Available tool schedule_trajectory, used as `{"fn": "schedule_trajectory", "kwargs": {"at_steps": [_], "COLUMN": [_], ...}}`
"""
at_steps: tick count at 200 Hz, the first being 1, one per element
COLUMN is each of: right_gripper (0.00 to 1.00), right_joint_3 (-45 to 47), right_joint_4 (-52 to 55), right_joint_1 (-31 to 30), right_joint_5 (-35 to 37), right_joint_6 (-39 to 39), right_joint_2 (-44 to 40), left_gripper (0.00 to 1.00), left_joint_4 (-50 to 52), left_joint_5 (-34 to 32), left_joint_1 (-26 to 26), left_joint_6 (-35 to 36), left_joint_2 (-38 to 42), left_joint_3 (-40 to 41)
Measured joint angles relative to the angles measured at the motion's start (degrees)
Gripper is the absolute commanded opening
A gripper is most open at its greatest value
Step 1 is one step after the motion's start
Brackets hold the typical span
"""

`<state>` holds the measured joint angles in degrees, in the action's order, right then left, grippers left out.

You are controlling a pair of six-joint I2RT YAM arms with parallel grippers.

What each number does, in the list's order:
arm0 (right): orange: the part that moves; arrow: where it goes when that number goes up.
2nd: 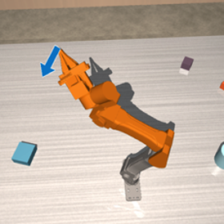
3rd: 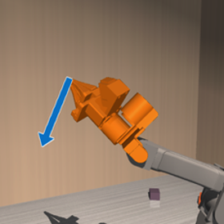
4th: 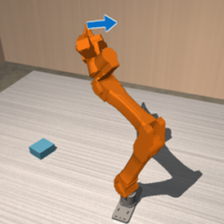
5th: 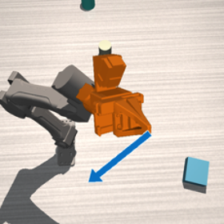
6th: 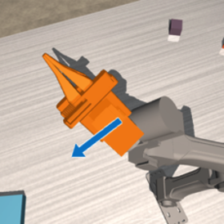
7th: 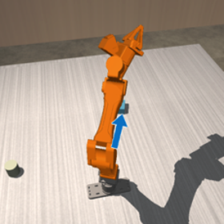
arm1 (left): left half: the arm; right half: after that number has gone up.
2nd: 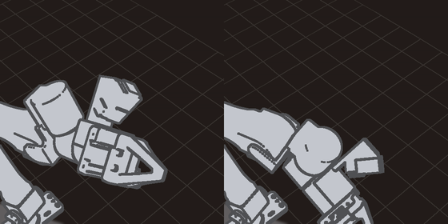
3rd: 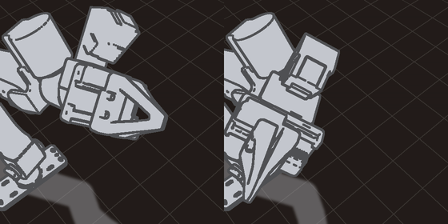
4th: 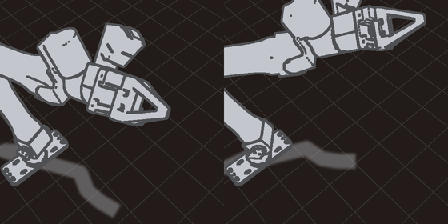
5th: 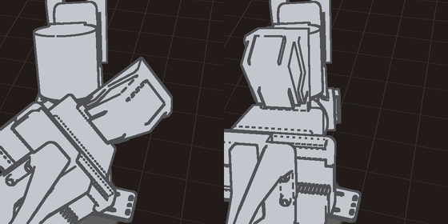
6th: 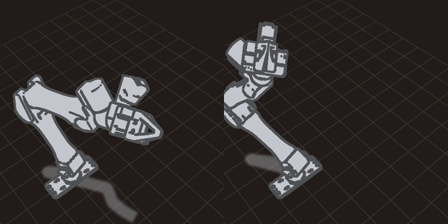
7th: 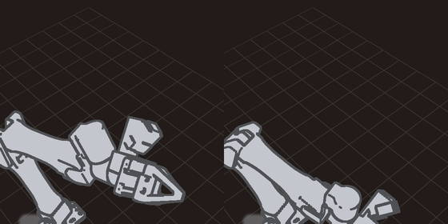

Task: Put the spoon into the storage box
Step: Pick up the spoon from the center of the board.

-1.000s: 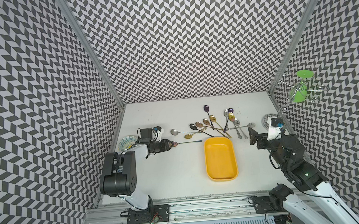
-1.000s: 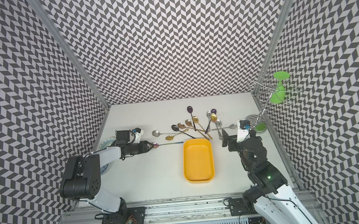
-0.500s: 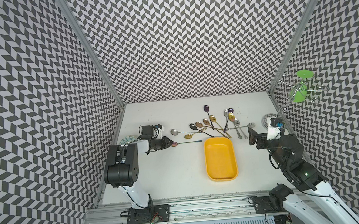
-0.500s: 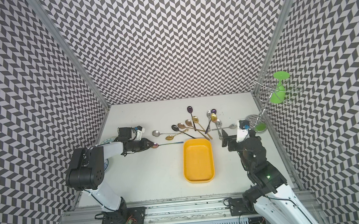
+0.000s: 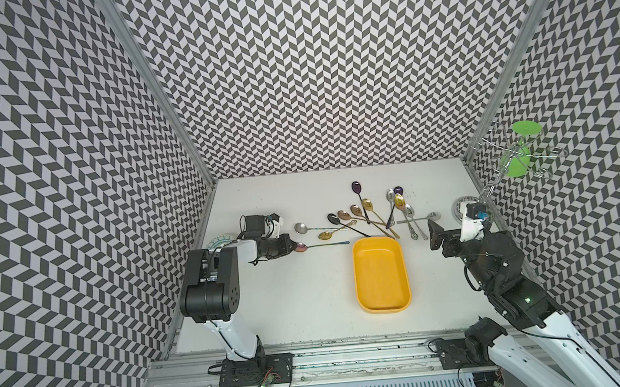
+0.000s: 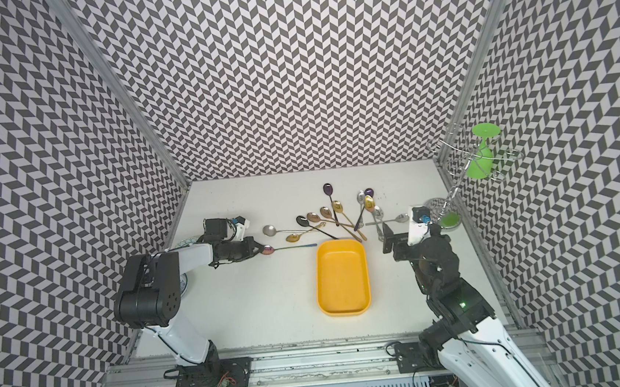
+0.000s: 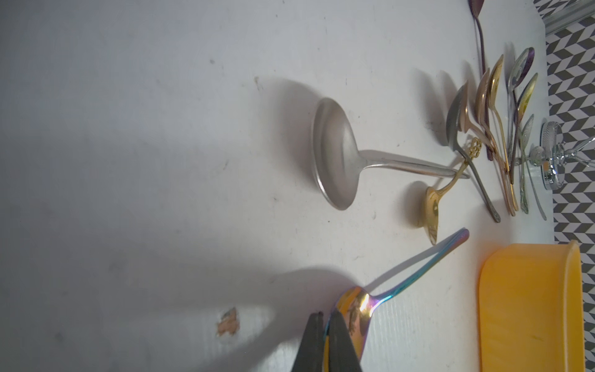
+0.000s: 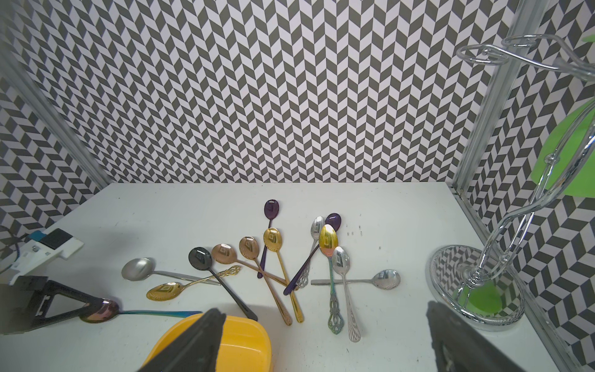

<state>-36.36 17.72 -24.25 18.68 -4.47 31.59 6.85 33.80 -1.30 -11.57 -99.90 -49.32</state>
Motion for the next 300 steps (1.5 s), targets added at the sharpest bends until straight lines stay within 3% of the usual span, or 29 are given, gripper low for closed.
{"fn": "schedule_trajectory", "kwargs": {"at_steps": [107,178,239,300], "right_gripper": [1.00,1.00,1.00,1.00], "right_joint_3": [0.9,2.8,2.8,-4.2], "right_joint_4": [-0.8,-2.6,-2.7,-1.4], "right_joint_1": [0.0,0.0,0.0,0.0], "right_joint_5": [0.4,-0.2,-2.4,-11.6], "right_joint_6": [0.0,0.4,0.3,-1.0], "right_joint_2": [-0.2,-2.6,-2.4,2.8], "left_gripper": [0.00,0.00,0.00,0.00], "left_joint_4": [-2.7,-0.6,3.3,12.7], "left_joint_5": [-10.4,-11.8,-13.5,-10.0], "left_joint_1": [1.6,1.6,-1.8,-7.6], "left_joint_6": [3.2,12.9,27.5,48.8], "left_joint_2": [22.6,27.3,29.6,28.3], "left_joint_3": [4.7,1.8,-6.9,-18.1]}}
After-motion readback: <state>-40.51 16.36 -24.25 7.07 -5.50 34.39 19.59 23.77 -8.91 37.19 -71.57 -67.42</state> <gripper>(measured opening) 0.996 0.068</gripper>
